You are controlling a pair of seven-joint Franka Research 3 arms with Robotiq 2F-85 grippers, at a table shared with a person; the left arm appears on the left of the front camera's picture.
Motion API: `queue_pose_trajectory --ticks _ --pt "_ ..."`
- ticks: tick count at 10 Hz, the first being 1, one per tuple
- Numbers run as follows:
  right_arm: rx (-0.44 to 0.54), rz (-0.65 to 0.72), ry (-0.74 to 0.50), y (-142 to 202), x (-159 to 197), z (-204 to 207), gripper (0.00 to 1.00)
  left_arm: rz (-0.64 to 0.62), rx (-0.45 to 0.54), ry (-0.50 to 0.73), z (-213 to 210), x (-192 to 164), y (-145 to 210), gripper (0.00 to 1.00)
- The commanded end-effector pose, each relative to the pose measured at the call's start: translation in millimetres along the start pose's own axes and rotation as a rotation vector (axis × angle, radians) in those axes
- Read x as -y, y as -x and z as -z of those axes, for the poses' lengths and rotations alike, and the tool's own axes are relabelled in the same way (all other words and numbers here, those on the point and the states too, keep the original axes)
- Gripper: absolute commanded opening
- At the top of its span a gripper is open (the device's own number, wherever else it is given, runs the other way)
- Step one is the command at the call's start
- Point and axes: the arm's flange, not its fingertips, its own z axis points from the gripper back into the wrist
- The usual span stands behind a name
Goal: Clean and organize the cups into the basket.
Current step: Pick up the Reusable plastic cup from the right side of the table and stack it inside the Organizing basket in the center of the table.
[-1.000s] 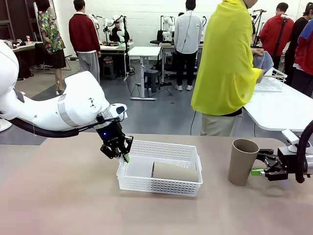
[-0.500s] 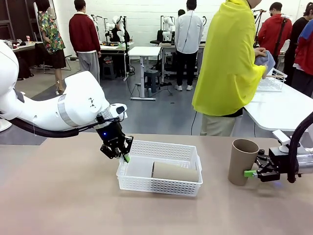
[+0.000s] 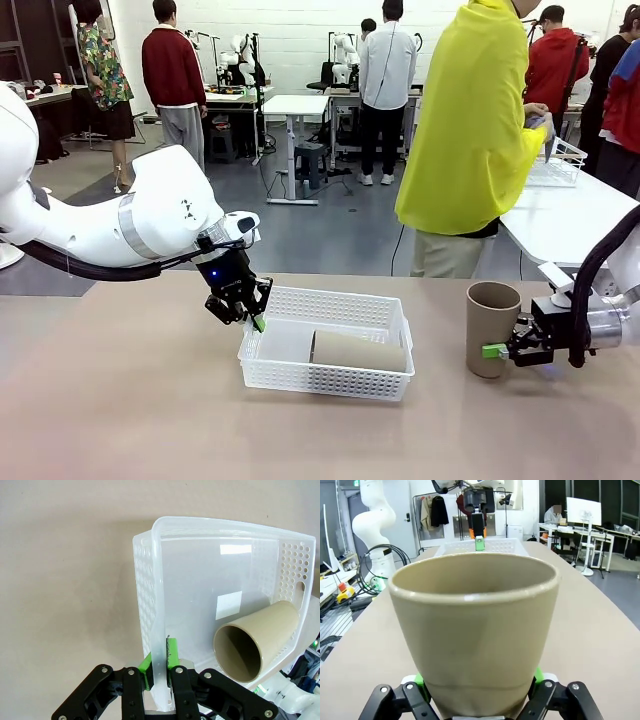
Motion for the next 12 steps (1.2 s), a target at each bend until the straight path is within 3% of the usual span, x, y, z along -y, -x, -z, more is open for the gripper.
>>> queue_pose_trajectory --ticks 1,4,5,7,9,12 --pt "-0.012 -0.011 -0.010 -2 2 0 0.01 0.001 -0.005 0.005 -1 0 0 0.00" --pt "-0.044 -0.032 0.002 -12 -4 6 0.00 0.001 -0.005 0.005 -1 0 0 0.00" --pt "-0.136 0.001 0.039 -30 -9 18 0.23 0.001 -0.005 0.005 -1 0 0 0.00" --pt "-0.333 0.055 0.005 -134 -39 57 0.23 0.001 -0.005 0.005 -1 0 0 0.00" --pt "-0.486 0.086 0.080 -224 -52 83 0.23 0.001 -0.005 0.005 -1 0 0 0.00" --pt "-0.730 0.145 0.122 -296 -51 145 0.23 0.001 -0.005 0.005 -1 0 0 0.00"
